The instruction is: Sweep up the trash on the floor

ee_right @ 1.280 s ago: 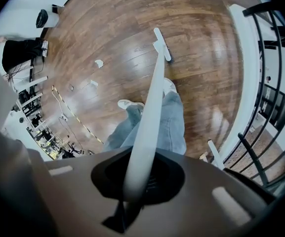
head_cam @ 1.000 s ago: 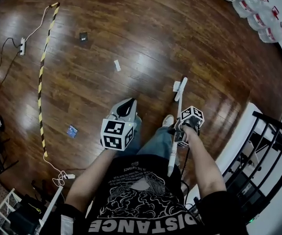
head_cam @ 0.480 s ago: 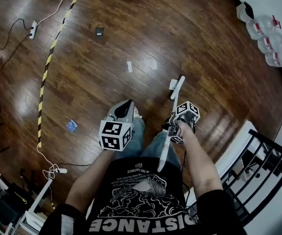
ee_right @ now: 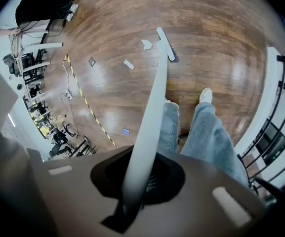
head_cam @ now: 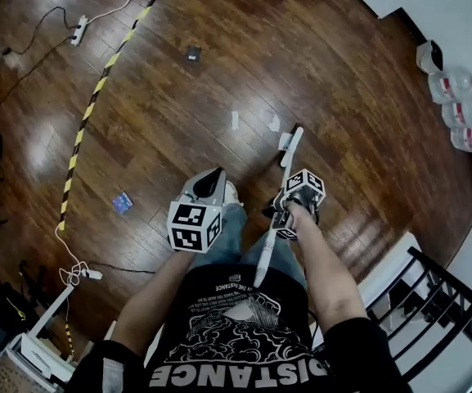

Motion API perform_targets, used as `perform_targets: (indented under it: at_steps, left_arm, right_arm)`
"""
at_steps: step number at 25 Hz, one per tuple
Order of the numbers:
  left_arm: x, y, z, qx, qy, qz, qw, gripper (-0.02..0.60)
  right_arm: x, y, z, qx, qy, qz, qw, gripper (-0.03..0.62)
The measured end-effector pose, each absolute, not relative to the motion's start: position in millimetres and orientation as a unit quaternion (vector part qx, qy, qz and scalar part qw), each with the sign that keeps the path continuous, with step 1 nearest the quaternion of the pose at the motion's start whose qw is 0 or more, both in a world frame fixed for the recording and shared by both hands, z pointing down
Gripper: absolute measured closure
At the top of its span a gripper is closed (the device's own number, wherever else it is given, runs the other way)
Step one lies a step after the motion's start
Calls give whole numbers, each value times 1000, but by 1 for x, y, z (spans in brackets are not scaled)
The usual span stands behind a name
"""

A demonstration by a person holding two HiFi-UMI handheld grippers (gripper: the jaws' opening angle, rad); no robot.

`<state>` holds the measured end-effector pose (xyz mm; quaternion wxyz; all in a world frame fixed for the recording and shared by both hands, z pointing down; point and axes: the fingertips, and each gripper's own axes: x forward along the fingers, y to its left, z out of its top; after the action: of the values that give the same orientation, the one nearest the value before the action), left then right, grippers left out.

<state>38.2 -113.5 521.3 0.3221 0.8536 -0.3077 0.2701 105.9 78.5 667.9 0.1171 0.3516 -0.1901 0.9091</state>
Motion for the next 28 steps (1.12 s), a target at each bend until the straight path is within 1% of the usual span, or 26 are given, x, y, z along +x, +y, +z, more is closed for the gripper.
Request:
perform_targets:
  at_steps: [8, 20, 24, 26, 28]
  left_arm:
    - [9, -134, 517, 840, -348, 251, 332, 577]
    - [14, -133, 517, 840, -347, 240, 341, 577]
    - [16, -136, 517, 840, -349, 232, 346, 577]
    - [18, -136, 518, 840, -347, 229, 349, 577]
    - [20, -136, 519, 840, -345, 227, 351, 577]
  right_arm:
    - [81, 48, 663, 336, -214, 905, 149, 568]
    - [78, 37, 648, 332, -226, 908, 120, 572]
    - [103, 46, 642, 355, -216, 903, 107, 594]
    - [125, 55, 638, 370, -220, 895, 118, 594]
    - [149, 64, 633, 381, -231, 883, 146, 594]
